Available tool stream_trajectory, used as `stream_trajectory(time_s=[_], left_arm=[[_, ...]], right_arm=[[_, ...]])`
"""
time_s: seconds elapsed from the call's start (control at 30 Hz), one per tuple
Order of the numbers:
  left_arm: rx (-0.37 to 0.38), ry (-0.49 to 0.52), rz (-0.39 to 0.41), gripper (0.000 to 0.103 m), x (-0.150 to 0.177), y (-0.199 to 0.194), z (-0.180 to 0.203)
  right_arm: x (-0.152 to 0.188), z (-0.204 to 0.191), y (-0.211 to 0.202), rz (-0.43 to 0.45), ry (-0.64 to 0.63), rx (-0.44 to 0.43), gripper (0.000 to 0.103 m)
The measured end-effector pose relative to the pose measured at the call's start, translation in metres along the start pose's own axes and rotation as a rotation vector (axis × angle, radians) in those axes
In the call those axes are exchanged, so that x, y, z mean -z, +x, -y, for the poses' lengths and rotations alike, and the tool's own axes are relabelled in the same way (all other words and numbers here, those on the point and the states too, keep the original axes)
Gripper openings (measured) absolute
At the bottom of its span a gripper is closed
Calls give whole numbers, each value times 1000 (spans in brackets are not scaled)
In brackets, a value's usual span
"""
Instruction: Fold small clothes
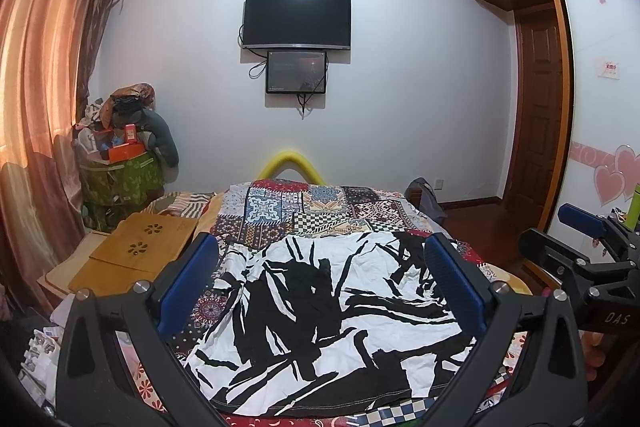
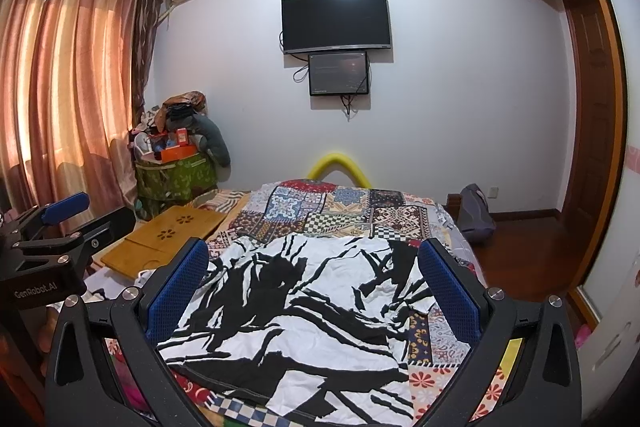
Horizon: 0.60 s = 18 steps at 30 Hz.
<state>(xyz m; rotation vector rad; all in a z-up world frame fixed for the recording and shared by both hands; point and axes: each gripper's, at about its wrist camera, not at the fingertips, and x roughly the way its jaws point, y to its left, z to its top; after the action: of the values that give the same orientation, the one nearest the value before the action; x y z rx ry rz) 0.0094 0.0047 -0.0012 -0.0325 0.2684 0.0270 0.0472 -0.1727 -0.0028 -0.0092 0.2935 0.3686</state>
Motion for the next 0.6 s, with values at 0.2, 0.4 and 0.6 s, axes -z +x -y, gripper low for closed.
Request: stream_trajectory(time_s=[0.2, 0.4, 0.6], left_arm=[[-4, 2, 4, 103, -1, -1, 0], [-5, -2, 2, 103, 1, 1, 1], [-4, -4, -2, 103, 0, 2, 0]], right_arm=[[-2, 0, 0, 2, 4, -2, 103], [-2, 0, 0, 1, 5, -2, 103], [-1, 1, 1, 1, 7, -3, 103]])
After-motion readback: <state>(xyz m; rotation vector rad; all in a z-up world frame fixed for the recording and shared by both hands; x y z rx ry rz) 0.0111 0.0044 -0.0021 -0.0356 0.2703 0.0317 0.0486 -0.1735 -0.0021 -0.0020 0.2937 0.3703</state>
